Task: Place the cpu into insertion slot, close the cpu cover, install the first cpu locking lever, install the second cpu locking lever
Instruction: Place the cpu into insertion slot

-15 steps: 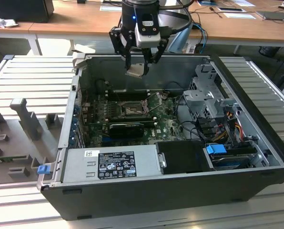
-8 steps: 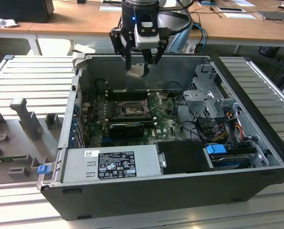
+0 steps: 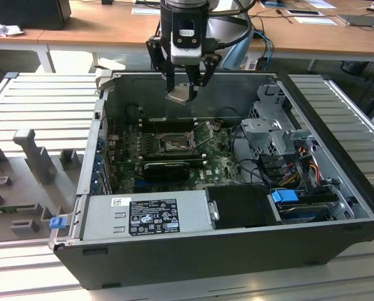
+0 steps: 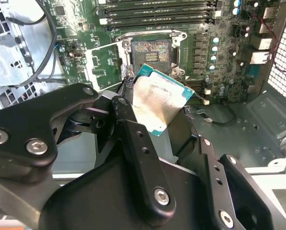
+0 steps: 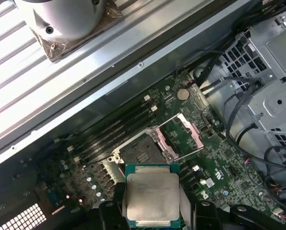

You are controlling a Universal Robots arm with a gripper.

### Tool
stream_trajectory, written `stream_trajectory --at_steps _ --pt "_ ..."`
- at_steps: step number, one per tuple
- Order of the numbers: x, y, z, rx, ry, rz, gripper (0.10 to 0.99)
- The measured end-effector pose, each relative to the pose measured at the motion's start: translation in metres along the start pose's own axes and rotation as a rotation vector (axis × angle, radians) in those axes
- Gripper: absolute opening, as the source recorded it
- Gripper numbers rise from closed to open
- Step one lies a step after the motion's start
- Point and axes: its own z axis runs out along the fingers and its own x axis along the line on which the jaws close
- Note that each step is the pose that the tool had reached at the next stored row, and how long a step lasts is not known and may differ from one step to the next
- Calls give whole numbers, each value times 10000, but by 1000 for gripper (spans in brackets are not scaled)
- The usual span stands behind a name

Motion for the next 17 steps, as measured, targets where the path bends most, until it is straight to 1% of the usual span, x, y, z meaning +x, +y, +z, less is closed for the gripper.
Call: stream_trajectory --at_steps 3,10,16,17 --pt "9 -6 1 0 -3 44 529" --pt "8 -10 41 1 -6 75 529" --pt "8 -10 45 -2 -14 177 529" --pt "8 -10 47 -3 -21 261 529"
